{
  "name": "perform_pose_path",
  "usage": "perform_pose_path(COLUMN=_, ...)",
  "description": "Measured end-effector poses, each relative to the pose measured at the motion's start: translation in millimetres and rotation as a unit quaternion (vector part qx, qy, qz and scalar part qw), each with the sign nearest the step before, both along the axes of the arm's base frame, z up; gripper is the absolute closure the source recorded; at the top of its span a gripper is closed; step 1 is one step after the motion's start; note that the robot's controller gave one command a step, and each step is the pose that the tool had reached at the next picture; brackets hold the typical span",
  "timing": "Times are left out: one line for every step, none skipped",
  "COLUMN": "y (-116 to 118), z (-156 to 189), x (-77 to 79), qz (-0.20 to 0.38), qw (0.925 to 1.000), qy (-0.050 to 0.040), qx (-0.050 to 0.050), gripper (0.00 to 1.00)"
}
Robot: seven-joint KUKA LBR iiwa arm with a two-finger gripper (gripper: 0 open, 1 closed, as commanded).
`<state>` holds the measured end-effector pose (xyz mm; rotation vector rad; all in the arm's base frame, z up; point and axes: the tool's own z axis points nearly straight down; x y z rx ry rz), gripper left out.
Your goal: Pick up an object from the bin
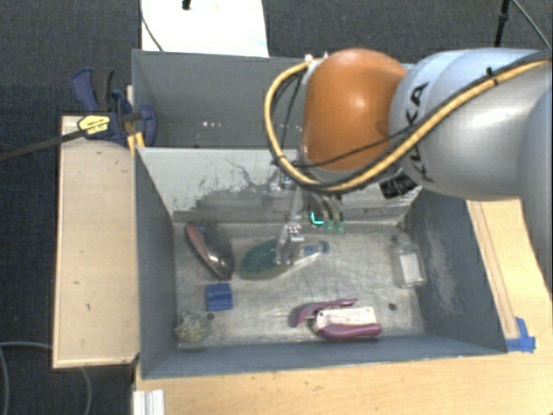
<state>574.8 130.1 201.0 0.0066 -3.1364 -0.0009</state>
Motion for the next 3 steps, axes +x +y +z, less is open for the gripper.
perform_pose_path(y=-15, z=-125, x=-3.6, qz=-0.02, qw=0.9998, qy=0.0001, qx=-0.001, gripper=0.0)
perform_pose_path(y=-14, z=-120, x=-1.5, qz=-0.023, qw=0.9997, qy=-0.0037, qx=0.0, gripper=1.0)
perform_pose_path(y=0, z=81, x=-26.9, qz=0.062, qw=0.9981, qy=-0.0081, qx=0.001, gripper=1.0)
